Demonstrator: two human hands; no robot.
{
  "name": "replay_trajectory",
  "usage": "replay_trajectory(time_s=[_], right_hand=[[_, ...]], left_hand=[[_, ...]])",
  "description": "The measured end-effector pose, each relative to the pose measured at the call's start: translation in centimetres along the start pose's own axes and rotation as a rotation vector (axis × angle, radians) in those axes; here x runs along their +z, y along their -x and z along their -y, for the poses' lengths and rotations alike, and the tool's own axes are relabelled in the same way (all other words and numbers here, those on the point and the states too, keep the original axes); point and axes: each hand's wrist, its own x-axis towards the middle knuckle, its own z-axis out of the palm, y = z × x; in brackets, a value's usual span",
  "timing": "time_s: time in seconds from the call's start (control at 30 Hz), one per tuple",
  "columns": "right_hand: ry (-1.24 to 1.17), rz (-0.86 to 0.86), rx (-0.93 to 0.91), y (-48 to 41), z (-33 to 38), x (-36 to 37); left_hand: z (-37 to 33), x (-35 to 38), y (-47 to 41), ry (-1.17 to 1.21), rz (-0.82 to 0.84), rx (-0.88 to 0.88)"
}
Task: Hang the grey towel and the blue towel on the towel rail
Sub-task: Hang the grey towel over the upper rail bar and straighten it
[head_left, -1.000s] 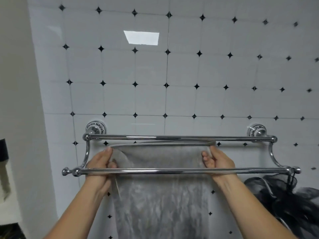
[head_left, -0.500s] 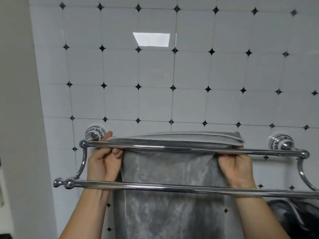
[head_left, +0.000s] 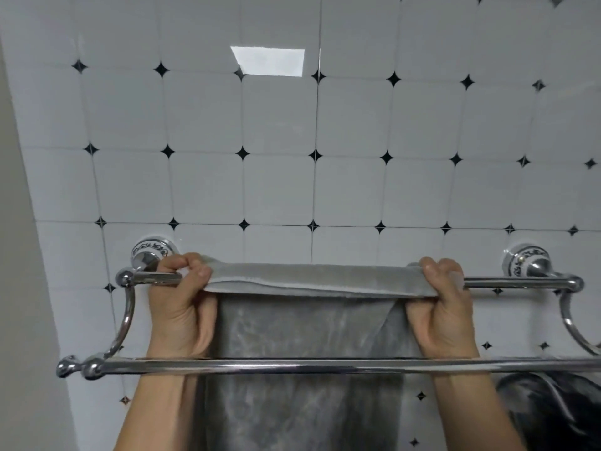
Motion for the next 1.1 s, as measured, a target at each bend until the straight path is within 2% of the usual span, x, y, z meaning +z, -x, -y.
replay_trajectory(time_s=[0.07, 0.2, 0.27, 0.33, 0.5, 0.73, 0.93, 1.1], right_hand=[[0.095, -0.089, -0.057, 0.2, 0.1, -0.5], [0.288, -0.264, -0.153, 1.2, -0.2, -0.9], [0.375, -0.301, -0.175, 1.9, -0.4, -0.7], [0.469, -0.307, -0.178, 2.3, -0.5, -0.5], [0.529, -0.265, -0.109, 3.1, -0.1, -0.8], [0.455, -0.162, -0.015, 3.5, -0.2, -1.4], [0.419, -0.226, 0.012, 3.9, -1.0, -2.1], [0.362, -0.215, 0.018, 5.2, -1.5, -3.0]], left_hand=[[0.3, -0.1, 0.3, 0.01, -0.046, 0.029], [1.1, -0.2, 0.9, -0.076, -0.236, 0.171], [1.5, -0.4, 1.3, -0.169, -0.353, 0.251], [1.6, -0.5, 1.7, -0.265, -0.396, 0.267], [1.6, -0.9, 2.2, -0.454, -0.366, 0.204], [1.0, -0.6, 2.7, -0.424, -0.246, 0.136], [0.9, -0.8, 2.9, -0.463, -0.161, 0.183], [1.3, -2.1, 3.8, -0.455, -0.116, 0.11]])
